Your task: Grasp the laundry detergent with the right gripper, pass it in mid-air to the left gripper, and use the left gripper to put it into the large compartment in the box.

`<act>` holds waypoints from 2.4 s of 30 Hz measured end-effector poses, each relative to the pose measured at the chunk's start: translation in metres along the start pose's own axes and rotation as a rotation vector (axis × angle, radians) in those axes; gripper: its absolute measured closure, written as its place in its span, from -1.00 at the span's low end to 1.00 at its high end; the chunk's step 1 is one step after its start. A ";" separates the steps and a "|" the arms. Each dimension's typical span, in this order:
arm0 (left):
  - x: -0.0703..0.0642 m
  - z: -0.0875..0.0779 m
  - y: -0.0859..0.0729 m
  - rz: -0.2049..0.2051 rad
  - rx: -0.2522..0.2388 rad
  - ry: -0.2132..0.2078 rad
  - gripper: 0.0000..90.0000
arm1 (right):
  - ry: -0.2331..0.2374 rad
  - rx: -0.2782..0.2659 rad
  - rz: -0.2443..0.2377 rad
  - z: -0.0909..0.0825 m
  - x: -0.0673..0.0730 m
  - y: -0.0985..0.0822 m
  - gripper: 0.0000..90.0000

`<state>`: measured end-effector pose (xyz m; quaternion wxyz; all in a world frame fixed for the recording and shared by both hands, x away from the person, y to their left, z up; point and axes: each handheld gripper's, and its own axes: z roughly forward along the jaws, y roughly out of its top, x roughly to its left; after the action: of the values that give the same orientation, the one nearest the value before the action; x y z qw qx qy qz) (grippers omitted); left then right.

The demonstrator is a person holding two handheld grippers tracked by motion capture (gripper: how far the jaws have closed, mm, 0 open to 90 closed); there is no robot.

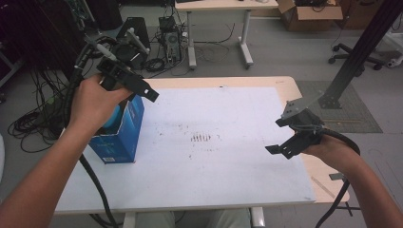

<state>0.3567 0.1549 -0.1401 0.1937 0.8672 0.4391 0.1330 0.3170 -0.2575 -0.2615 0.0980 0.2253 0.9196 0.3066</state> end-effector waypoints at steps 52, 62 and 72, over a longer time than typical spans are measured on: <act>-0.075 0.098 0.074 0.419 0.125 -0.155 -0.84 | 0.014 0.053 0.024 0.012 -0.003 0.007 -0.89; -0.071 0.109 0.076 0.465 0.143 -0.149 -0.84 | 0.021 0.060 0.023 0.015 -0.003 0.009 -0.89; -0.066 0.109 0.077 0.474 0.129 -0.165 -0.84 | 0.029 0.065 0.018 0.020 -0.001 0.014 -0.89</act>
<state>0.4170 0.0359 -0.2066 0.1367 0.9644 0.2138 0.0751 0.3286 -0.2377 -0.2691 0.0744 0.2323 0.9283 0.2806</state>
